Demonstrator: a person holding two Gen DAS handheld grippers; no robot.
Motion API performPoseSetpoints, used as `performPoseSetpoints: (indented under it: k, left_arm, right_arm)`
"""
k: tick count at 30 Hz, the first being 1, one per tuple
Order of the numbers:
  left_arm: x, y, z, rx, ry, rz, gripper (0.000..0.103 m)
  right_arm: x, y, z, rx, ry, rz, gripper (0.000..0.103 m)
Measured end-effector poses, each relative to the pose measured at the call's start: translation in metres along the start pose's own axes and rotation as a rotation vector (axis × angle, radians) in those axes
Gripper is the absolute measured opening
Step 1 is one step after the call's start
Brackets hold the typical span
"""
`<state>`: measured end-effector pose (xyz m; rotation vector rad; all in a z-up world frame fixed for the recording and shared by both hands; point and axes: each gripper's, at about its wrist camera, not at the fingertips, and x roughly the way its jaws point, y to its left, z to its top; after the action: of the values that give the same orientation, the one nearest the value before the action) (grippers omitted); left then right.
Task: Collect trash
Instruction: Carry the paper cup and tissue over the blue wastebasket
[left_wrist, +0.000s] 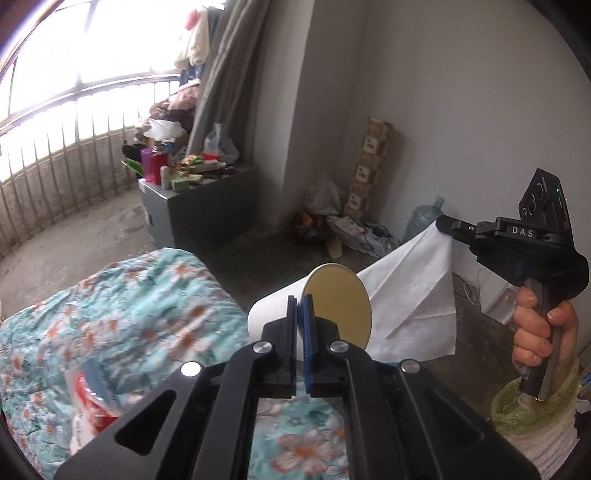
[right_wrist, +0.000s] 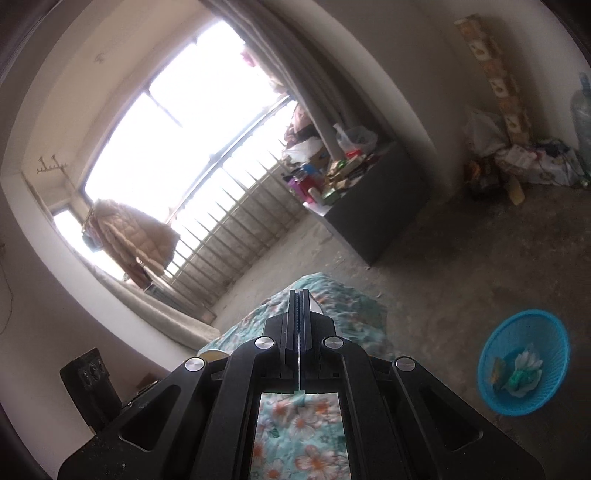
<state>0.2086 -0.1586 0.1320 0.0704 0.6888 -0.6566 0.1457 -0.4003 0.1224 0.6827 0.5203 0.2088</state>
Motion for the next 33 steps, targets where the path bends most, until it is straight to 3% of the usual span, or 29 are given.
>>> performPoseSetpoints:
  k: [5,13,19,26,29,31,32,33]
  left_arm:
    - [0.071,-0.068,-0.001,0.088,0.123,-0.073,0.002]
    - [0.196,-0.162,-0.035,0.220,0.341,-0.105,0.002]
    - [0.279,-0.190,-0.068,0.270,0.480,-0.089,0.003]
    - [0.356,-0.196,-0.101,0.282,0.563,-0.058,0.003]
    - [0.378,-0.197,-0.111,0.283,0.583,-0.055,0.003]
    - [0.388,-0.194,-0.114,0.266,0.612,-0.044,0.012]
    - [0.392,-0.192,-0.116,0.264,0.629,-0.023,0.023]
    - [0.391,-0.192,-0.115,0.264,0.631,-0.013,0.026]
  right_arm:
    - [-0.016,-0.056,-0.002,0.074,-0.022,-0.088,0.000]
    - [-0.008,-0.148,-0.014,0.204,0.001,-0.202,0.000]
    - [0.014,-0.221,-0.033,0.314,0.058,-0.280,0.000]
    - [0.047,-0.283,-0.053,0.418,0.120,-0.358,0.000]
    - [0.060,-0.309,-0.061,0.472,0.143,-0.387,0.006]
    - [0.066,-0.324,-0.066,0.516,0.166,-0.413,0.023]
    - [0.067,-0.330,-0.069,0.535,0.172,-0.424,0.027]
    - [0.066,-0.332,-0.072,0.551,0.177,-0.436,0.033]
